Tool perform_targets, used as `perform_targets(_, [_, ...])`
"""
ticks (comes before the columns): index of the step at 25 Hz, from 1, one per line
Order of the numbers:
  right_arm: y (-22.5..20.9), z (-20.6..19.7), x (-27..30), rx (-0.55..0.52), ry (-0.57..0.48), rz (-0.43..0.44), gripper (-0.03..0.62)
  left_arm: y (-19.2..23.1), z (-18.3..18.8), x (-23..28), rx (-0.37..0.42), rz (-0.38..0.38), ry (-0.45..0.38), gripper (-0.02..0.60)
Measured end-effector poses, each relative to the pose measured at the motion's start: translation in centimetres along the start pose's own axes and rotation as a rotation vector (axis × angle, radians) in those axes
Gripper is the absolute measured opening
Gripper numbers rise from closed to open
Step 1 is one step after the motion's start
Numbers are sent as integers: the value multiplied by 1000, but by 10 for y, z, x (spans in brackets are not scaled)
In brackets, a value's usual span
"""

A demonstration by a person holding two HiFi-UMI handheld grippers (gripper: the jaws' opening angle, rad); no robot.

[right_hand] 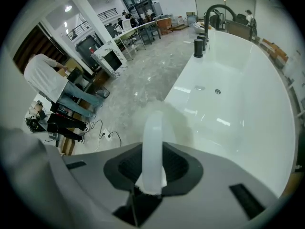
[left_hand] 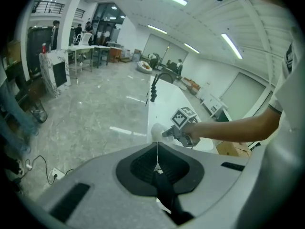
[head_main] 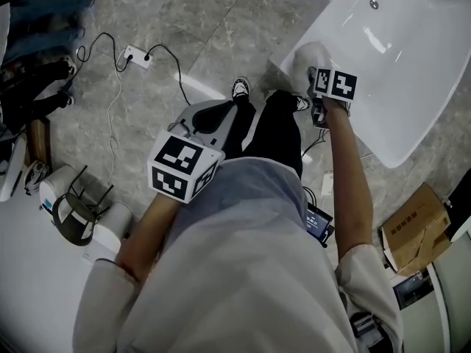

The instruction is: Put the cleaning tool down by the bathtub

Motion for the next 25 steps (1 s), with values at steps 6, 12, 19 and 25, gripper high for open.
perform_targets(6, [-7, 2, 9, 6, 21, -9, 78, 1, 3, 4, -7, -1, 7, 9])
perform_targets(12, [-7, 3, 15, 16, 29, -1, 78, 6, 2, 4, -31, 8, 18, 10])
perform_targets(19, [-11, 4, 20, 25, 36, -20, 78, 8, 7, 5, -48, 8, 13, 9])
perform_targets(25, [-10, 3, 22, 18, 44, -26, 78, 8, 6, 6, -72, -3, 17, 10])
Point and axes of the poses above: the fingertips, and each gripper's own axes: x forward along the fingers, y to its left, z out of its top, the point moved 3 cm from there along -x, backward along the fingers, and after that the axes turned 13 degrees about z, right-handed, at the moved point
